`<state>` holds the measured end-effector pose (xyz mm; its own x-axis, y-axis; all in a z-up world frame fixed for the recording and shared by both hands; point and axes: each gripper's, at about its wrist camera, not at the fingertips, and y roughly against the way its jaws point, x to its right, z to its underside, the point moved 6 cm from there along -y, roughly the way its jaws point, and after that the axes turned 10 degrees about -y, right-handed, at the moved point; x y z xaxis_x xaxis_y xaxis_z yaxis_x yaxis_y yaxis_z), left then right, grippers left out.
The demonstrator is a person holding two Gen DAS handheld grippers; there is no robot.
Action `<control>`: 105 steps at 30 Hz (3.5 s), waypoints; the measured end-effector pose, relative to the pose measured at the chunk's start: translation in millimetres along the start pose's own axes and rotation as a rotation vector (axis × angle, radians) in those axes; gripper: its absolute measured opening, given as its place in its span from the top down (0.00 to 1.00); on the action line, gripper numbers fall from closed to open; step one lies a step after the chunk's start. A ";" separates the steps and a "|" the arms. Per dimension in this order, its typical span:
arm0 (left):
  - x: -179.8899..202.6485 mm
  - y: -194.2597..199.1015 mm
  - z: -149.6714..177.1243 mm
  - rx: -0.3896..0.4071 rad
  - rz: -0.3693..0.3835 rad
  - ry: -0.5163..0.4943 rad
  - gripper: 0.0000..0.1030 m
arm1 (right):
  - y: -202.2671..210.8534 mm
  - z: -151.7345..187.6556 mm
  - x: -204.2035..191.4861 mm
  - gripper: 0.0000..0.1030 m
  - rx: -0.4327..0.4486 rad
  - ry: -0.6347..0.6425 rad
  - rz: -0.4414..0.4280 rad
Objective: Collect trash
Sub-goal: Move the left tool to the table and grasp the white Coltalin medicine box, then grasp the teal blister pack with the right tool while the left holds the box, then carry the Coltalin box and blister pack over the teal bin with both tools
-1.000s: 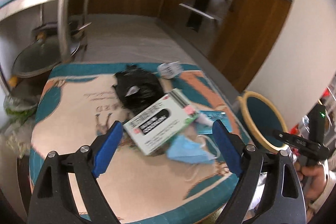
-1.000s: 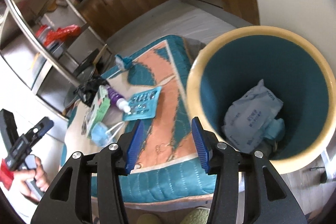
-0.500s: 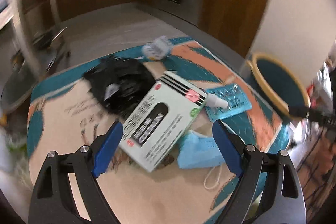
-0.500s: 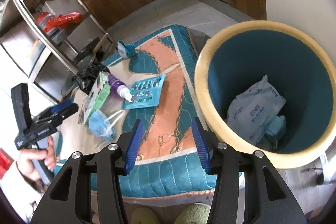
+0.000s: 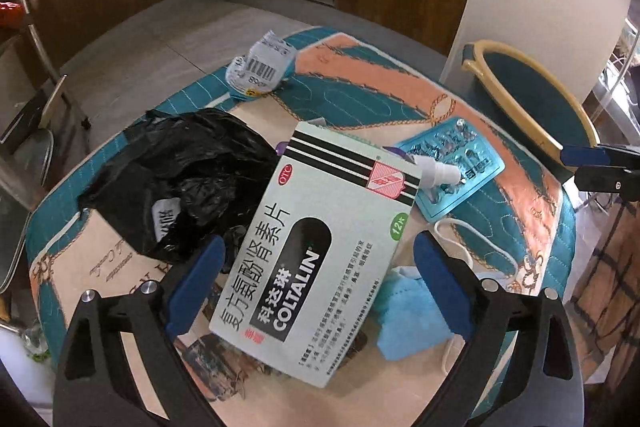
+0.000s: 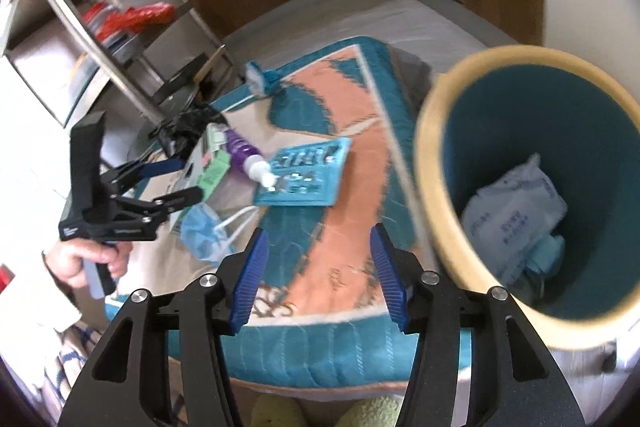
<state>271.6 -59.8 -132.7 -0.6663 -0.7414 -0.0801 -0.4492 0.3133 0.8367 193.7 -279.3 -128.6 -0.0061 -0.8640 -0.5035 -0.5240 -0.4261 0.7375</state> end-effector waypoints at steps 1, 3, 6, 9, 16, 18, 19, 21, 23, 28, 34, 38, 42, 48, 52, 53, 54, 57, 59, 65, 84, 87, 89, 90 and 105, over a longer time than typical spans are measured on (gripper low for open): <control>0.4 -1.1 0.2 -0.002 0.005 -0.002 0.09 | -5.1 -1.2 -4.5 0.47 -0.009 0.016 0.000; 2.3 -2.7 1.1 -0.001 0.015 -0.013 0.16 | -16.4 -4.7 -11.6 0.46 -0.025 0.049 0.013; 2.1 -0.2 3.1 0.015 0.032 -0.005 0.21 | -32.4 -12.5 -12.2 0.46 -0.042 0.040 0.040; 0.9 8.5 3.8 0.043 0.028 0.007 0.25 | -42.8 -19.8 -6.8 0.46 -0.045 -0.021 0.036; 3.6 38.7 4.7 0.117 0.035 0.059 0.27 | -58.5 -28.8 -2.3 0.46 -0.041 -0.101 0.019; 8.1 49.4 4.4 0.134 0.025 0.053 0.27 | -62.4 -30.1 -2.8 0.46 -0.043 -0.109 0.021; 9.6 53.7 4.6 0.140 0.021 0.054 0.27 | -64.4 -30.5 -2.9 0.46 -0.044 -0.113 0.023; 11.2 64.7 6.3 0.157 0.010 0.075 0.27 | -67.6 -30.8 -3.9 0.46 -0.047 -0.115 0.030; 10.7 73.4 8.3 0.169 -0.007 0.091 0.27 | -72.8 -30.1 -3.8 0.46 -0.061 -0.122 0.038; 4.1 86.7 12.9 0.192 -0.057 0.141 0.27 | -75.0 -28.7 -1.4 0.67 -0.065 -0.150 0.016; 2.7 92.6 13.6 0.226 -0.066 0.203 0.27 | -65.4 -26.5 5.1 0.89 -0.053 -0.210 -0.064; 6.4 97.2 16.8 0.231 -0.073 0.207 0.27 | -50.4 -26.3 0.0 0.93 -0.029 -0.213 -0.126; 10.0 101.6 19.1 0.241 -0.071 0.221 0.27 | -30.6 -27.1 -4.1 0.94 0.015 -0.189 -0.128; 18.7 112.3 19.3 0.271 -0.062 0.234 0.28 | -5.5 -26.9 -5.1 0.94 0.062 -0.162 -0.131; 29.2 117.7 21.5 0.280 -0.062 0.236 0.28 | 10.1 -24.3 -4.4 0.94 0.086 -0.146 -0.135; 32.4 119.0 22.3 0.282 -0.059 0.237 0.28 | 14.3 -24.1 -4.8 0.94 0.092 -0.145 -0.139; 34.7 119.9 22.9 0.285 -0.058 0.235 0.28 | 18.3 -23.6 -4.6 0.94 0.098 -0.144 -0.141; 44.3 122.5 23.7 0.288 -0.056 0.225 0.28 | 29.9 -22.4 -3.9 0.94 0.114 -0.139 -0.145; 48.4 123.4 23.7 0.291 -0.054 0.222 0.28 | 37.9 -20.4 -3.1 0.94 0.123 -0.136 -0.148; 62.4 128.0 25.4 0.303 -0.050 0.219 0.28 | 53.9 -15.0 -2.8 0.94 0.142 -0.122 -0.155; 99.6 149.5 16.8 0.417 -0.012 0.240 0.28 | 97.5 -9.4 19.1 0.94 0.212 -0.138 -0.159; 98.8 149.7 12.9 0.427 -0.010 0.246 0.28 | 103.9 -8.3 27.7 0.94 0.223 -0.154 -0.156; 99.8 150.2 6.3 0.438 0.014 0.254 0.28 | 108.5 -8.8 32.9 0.94 0.234 -0.162 -0.150; 101.0 151.5 3.1 0.445 0.021 0.253 0.28 | 109.8 -9.1 34.7 0.94 0.238 -0.165 -0.148; 172.3 126.6 -89.0 0.499 0.141 0.151 0.28 | 143.0 -14.2 77.4 0.94 0.344 -0.259 -0.097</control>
<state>152.9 -200.7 7.7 -0.6639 -0.7375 0.1240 -0.6145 0.6324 0.4716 130.4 -410.9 -55.8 -0.1334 -0.7097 -0.6918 -0.7857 -0.3497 0.5103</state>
